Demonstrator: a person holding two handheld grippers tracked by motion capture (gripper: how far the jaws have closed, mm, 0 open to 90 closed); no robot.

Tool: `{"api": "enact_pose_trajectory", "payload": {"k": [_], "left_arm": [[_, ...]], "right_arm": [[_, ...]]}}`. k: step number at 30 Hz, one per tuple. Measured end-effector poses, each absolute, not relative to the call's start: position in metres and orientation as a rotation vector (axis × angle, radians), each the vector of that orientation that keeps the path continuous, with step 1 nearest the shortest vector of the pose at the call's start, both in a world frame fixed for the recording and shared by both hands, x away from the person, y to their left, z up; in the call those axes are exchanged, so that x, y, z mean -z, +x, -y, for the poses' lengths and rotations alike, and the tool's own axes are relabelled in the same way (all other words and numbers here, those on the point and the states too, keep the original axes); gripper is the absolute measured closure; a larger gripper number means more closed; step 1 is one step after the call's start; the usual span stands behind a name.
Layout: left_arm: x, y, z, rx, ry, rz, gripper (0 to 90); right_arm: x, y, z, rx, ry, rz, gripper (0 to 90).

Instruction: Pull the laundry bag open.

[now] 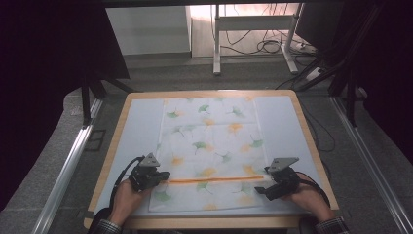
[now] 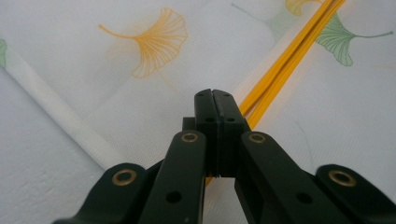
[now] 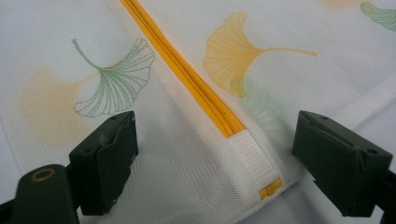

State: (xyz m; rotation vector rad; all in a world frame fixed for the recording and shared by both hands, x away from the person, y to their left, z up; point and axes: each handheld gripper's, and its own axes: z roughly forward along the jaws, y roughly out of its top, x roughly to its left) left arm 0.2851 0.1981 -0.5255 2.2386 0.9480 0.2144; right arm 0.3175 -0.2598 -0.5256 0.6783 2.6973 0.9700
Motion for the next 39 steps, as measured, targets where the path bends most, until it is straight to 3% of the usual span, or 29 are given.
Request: {"api": "enact_pose_trajectory", "payload": {"k": [3,5,8,11,17,23,26,30,39], "left_arm": [[0.527,0.285,-0.201,-0.201,2.224,-0.925,88.7],[0.526,0.284,-0.205,-0.198,2.208,-0.881,67.9],[0.529,0.284,-0.211,-0.253,2.242,-0.838,59.1],[0.534,0.287,-0.212,-0.210,2.263,-0.819,62.1],[0.534,0.284,-0.211,-0.172,2.312,-0.791,78.8],[0.534,0.281,-0.208,-0.194,2.328,-0.750,76.8],[0.534,0.282,-0.206,-0.206,2.327,-0.747,71.2],[0.532,0.280,-0.206,-0.195,2.342,-0.741,89.5],[0.529,0.278,-0.206,-0.168,2.318,-0.744,90.0]], "right_arm": [[0.526,0.317,0.260,-0.970,0.678,-2.697,14.4],[0.526,0.317,0.260,-0.970,0.679,-2.697,14.4],[0.526,0.317,0.260,-0.971,0.679,-2.697,14.4],[0.526,0.317,0.260,-0.971,0.677,-2.696,14.3],[0.526,0.317,0.260,-0.970,0.677,-2.696,14.4],[0.526,0.317,0.260,-0.970,0.678,-2.696,14.4],[0.526,0.317,0.260,-0.971,0.679,-2.696,14.3],[0.526,0.317,0.260,-0.970,0.680,-2.696,14.4],[0.526,0.317,0.260,-0.970,0.678,-2.696,14.4]]}}
